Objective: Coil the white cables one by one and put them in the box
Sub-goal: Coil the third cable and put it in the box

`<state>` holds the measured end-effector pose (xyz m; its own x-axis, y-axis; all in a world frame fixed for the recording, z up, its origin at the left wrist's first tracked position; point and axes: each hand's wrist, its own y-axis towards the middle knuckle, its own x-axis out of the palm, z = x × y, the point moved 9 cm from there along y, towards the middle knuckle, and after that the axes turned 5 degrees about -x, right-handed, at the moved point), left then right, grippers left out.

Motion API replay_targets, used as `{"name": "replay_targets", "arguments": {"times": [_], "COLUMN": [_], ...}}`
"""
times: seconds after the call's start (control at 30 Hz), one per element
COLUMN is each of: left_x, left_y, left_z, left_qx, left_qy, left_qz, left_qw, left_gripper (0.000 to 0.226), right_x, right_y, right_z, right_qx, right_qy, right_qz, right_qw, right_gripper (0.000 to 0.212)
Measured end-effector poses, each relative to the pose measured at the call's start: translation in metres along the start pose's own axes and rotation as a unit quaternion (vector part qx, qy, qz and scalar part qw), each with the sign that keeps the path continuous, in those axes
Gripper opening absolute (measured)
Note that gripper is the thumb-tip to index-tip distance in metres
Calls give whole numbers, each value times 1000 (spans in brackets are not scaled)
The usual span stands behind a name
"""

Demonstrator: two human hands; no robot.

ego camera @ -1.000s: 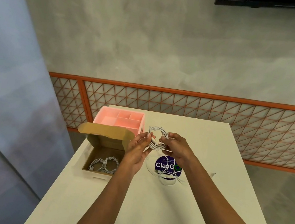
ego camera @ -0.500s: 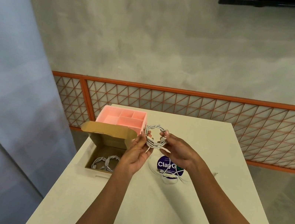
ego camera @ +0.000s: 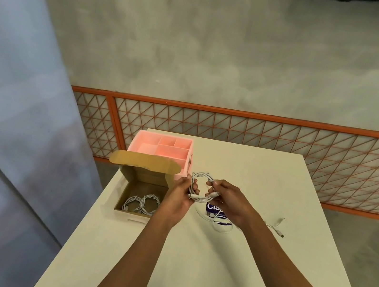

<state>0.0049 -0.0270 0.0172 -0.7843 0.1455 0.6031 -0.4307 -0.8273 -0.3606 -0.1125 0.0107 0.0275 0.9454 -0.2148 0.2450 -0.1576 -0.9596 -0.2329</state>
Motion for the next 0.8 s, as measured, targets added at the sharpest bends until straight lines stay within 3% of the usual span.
{"name": "replay_targets", "arguments": {"times": [0.17,0.33,0.57,0.7,0.8], "left_x": [-39,-87,-138,-178,-212], "left_y": [-3,-8,-20,-32,-46], "left_z": [-4,6,33,62,85], "left_qx": [3,7,34,133,172], "left_qy": [135,278,269,324,431], "left_qz": [53,144,179,236,316], "left_qw": [990,950,946,906,828], "left_gripper": [19,17,13,9,33], "right_x": [-5,12,49,76,97], "right_y": [1,5,19,29,43], "right_z": [21,48,83,101,111], "right_qx": [8,23,44,71,83], "right_qy": [-100,-125,-146,-131,-125], "right_qz": [15,36,75,106,141], "right_qw": [995,991,985,983,979], "right_gripper": [17,6,10,7,11]}}
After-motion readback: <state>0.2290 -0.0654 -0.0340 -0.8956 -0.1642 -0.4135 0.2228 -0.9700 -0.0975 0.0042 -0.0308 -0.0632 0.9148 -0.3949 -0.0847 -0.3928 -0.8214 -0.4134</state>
